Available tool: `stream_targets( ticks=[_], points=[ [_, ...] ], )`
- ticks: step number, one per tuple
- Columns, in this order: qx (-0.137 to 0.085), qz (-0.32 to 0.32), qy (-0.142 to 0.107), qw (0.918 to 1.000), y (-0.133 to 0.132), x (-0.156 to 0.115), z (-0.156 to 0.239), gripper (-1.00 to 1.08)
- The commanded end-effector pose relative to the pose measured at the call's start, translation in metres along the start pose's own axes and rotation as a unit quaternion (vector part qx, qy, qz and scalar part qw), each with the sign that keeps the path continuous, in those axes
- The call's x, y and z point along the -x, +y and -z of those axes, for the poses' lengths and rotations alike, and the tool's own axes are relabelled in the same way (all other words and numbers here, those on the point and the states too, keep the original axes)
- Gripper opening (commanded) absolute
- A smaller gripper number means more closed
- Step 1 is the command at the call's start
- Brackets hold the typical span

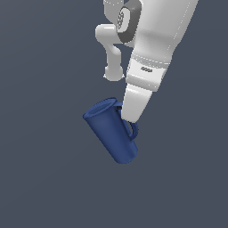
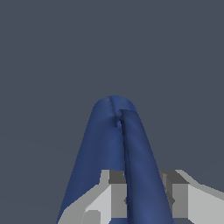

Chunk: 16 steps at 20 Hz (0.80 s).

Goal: Pick up the object and move it to a goal position.

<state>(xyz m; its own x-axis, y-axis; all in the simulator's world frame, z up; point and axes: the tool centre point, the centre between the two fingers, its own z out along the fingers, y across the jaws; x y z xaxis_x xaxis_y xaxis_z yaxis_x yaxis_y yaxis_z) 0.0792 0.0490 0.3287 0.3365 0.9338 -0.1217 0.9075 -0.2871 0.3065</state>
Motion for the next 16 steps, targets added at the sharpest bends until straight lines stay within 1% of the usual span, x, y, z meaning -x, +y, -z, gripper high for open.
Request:
stream_targets(
  ticks=[1, 4, 8, 12, 16],
  points=[
    [0.019, -0.017, 0.027, 0.9993, -0.001, 0.002, 0.018, -1.00],
    [0.038, -0.036, 0.057, 0.9970, -0.003, 0.005, 0.036, -1.00],
    [0.064, -0.061, 0.096, 0.9914, -0.007, 0.010, 0.060, -1.00],
    [0.090, -0.086, 0.135, 0.9830, -0.013, 0.017, 0.083, -1.00],
    [0.114, -0.109, 0.172, 0.9722, -0.020, 0.026, 0.104, -1.00]
  ],
)
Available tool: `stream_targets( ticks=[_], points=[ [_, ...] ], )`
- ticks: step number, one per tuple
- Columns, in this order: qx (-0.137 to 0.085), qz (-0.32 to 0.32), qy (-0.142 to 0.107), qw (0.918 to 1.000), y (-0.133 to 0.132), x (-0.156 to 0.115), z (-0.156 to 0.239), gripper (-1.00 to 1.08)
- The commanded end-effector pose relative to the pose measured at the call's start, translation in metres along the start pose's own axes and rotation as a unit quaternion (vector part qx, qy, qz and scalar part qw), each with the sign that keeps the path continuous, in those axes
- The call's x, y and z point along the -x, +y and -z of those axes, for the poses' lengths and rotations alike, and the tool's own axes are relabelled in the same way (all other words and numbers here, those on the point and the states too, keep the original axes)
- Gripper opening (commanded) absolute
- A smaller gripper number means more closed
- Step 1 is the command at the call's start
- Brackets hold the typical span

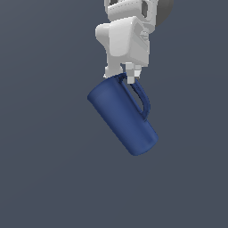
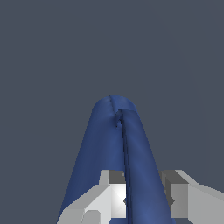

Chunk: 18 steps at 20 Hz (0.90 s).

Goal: Pick up the object and move it to a goal position.

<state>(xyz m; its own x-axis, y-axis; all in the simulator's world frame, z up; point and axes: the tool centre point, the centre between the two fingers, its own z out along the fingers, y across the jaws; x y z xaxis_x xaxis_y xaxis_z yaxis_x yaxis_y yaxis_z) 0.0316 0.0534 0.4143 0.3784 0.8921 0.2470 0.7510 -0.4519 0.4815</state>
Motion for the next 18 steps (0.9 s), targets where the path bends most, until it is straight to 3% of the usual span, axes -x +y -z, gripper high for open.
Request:
stream_targets(
  ticks=[1, 18],
  points=[
    [0.017, -0.015, 0.024, 0.9995, 0.000, 0.001, 0.016, -1.00],
    [0.086, -0.083, 0.135, 0.9836, -0.013, 0.017, 0.080, -1.00]
  ],
)
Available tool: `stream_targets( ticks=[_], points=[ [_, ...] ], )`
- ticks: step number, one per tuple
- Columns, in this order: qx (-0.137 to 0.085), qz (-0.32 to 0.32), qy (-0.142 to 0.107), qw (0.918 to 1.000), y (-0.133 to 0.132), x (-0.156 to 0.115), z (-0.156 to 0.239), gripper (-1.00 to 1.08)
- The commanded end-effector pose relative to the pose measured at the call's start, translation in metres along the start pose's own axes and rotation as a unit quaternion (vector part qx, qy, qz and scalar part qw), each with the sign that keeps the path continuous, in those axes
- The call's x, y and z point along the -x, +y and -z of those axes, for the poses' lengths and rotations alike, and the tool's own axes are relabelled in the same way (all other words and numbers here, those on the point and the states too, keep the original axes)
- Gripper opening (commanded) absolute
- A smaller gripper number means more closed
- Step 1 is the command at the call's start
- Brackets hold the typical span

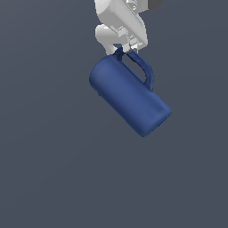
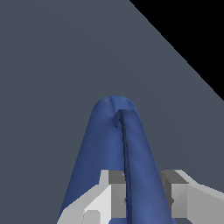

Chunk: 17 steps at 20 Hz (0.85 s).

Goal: Pick up the object and move it to a goal position.

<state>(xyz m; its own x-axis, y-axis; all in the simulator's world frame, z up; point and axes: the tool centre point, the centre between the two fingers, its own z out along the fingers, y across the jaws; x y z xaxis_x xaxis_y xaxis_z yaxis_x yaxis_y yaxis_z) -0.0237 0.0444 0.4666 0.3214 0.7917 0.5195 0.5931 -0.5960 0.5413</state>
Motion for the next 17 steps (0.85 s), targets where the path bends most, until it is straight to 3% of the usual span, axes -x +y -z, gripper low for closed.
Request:
stream_targets(
  ticks=[1, 9, 17],
  points=[
    [0.009, -0.008, 0.015, 0.9998, 0.000, 0.000, 0.009, -1.00],
    [0.025, -0.024, 0.043, 0.9985, -0.002, 0.001, 0.025, -1.00],
    [0.029, -0.029, 0.053, 0.9977, -0.003, 0.001, 0.030, -1.00]
  ],
)
